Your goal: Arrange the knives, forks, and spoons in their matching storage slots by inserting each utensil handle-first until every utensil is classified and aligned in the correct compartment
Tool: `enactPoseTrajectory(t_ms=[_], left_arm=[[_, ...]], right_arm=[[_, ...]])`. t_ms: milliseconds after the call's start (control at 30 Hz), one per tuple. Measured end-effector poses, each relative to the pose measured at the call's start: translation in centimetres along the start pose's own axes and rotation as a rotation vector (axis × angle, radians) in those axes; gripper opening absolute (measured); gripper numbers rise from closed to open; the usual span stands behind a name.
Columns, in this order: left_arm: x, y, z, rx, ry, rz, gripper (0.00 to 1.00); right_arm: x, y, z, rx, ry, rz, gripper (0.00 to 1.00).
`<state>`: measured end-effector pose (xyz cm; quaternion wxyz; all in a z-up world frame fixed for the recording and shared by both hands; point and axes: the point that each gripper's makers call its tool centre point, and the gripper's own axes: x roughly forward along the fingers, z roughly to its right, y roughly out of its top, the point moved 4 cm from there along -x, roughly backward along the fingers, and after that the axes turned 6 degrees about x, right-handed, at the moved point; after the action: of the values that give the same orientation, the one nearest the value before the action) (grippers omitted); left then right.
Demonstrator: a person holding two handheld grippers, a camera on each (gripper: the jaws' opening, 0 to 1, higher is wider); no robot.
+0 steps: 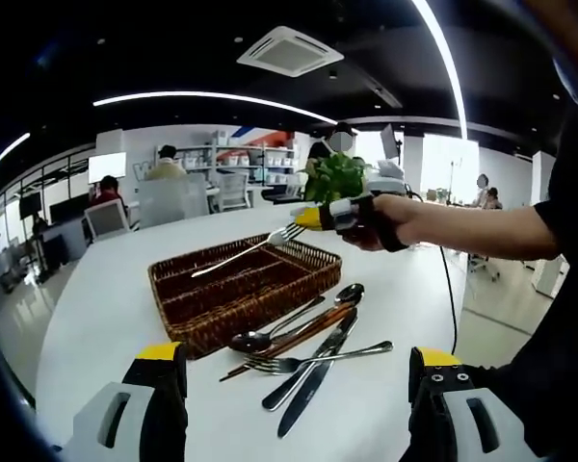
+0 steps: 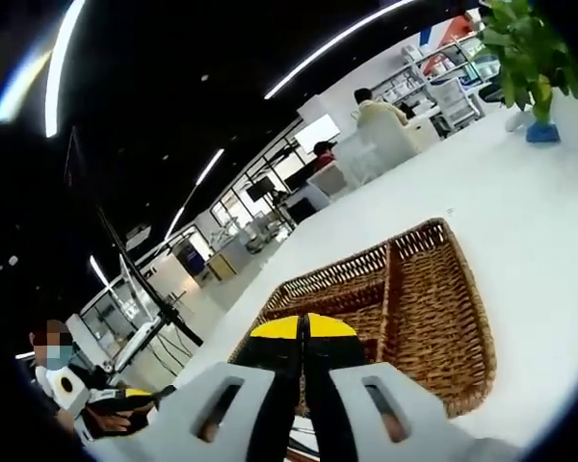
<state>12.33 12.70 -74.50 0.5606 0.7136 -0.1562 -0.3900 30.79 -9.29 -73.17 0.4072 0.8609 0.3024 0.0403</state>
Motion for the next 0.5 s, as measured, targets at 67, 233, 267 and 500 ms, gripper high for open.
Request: enactPoseTrajectory(t_ms=[67,233,267,500], left_arm=[[0.1,0.0,0.0,-0.001,-0.001,-0.004,1.00],[0.1,0.1,0.1,0.002,-0.002,-0.005,1.00],[0.0,0.1,0.1,0.001,0.000,-0.005,1.00],[-0.1,0.1,0.0,0.001,0.003,-0.009,1.00]], right_arm=[[1.3,0.1,0.4,0.013,-0.012,-0.006,0.00],[3.4,-0.3,1.2,0.027,-0.038,-0.033,0.00],[3.7,-0.3,1.3,0.030,-0.042,-0.036,0.00],[6.0,-0.8,2.2,0.042,-0.066,-0.061,0.00]])
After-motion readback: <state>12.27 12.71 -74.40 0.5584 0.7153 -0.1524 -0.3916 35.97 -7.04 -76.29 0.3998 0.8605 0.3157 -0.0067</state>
